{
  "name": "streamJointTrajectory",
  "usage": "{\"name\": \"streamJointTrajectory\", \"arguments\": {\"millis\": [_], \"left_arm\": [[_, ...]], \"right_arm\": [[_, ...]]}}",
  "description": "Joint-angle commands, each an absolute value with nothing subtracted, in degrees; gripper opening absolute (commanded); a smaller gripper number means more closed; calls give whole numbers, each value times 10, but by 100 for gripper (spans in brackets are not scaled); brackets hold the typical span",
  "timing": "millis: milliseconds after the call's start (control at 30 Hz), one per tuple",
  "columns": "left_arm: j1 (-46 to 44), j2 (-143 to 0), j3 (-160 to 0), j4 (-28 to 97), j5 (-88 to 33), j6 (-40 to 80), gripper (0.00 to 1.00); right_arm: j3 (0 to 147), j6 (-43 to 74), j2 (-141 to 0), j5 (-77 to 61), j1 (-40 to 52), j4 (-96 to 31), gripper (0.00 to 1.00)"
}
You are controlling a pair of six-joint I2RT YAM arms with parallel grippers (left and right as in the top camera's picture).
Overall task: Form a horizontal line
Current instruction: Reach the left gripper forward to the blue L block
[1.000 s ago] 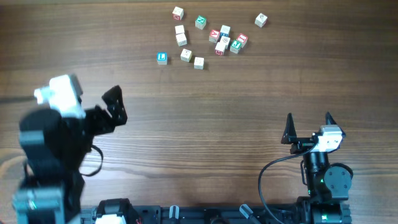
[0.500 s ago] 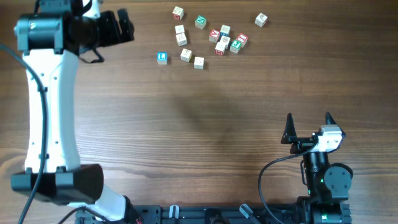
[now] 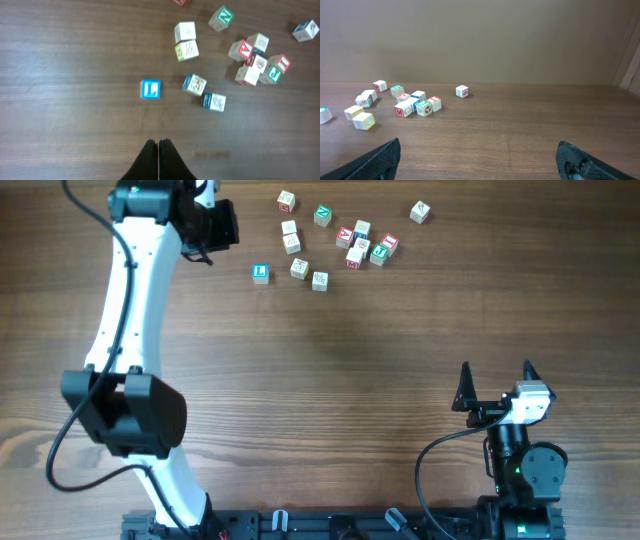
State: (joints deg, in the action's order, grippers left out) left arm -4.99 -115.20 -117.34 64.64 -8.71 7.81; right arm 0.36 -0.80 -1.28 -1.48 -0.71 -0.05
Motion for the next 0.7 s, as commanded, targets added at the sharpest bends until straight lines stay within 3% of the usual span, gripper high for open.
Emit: {"name": "streamJointTrajectory", "arguments": {"millis": [0, 67, 100, 133, 233, 300, 367, 433, 500, 533, 567, 600, 667], "left_arm": [[-66, -1181, -1183, 608, -91, 81, 7], [-77, -1192, -1183, 587, -91, 81, 11], [-82, -1199, -1183, 576, -89, 81, 22], [-85, -1206, -1183, 569, -89, 81, 26], [-90, -1227, -1183, 565, -50, 81, 59], [-90, -1237, -1183, 562, -43, 81, 70], [-90, -1246, -1183, 558, -17, 81, 74], [-90, -1258, -1183, 554, -12, 81, 74], [-90, -1265, -1181, 551, -12, 81, 64], [-90, -1272, -1181, 545, -12, 81, 42], [-90, -1275, -1181, 542, -12, 81, 30], [-90, -1280, -1181, 536, -12, 81, 29], [-90, -1292, -1181, 526, -12, 81, 47]], "right_arm": [[3, -15, -10, -21, -8, 1, 100], [3, -15, -10, -21, -8, 1, 100], [3, -15, -10, -21, -8, 1, 100], [3, -15, -10, -21, -8, 1, 100], [3, -15, -10, -21, -8, 1, 100], [3, -15, -10, -21, -8, 1, 100], [3, -15, -10, -21, -8, 1, 100], [3, -15, -10, -21, -8, 1, 100], [3, -15, -10, -21, -8, 1, 100], [3, -15, -10, -21, -8, 1, 100], [3, -15, -10, -21, -8, 1, 100], [3, -15, -10, -21, -8, 1, 100], [3, -15, -10, -21, -8, 1, 100]]}}
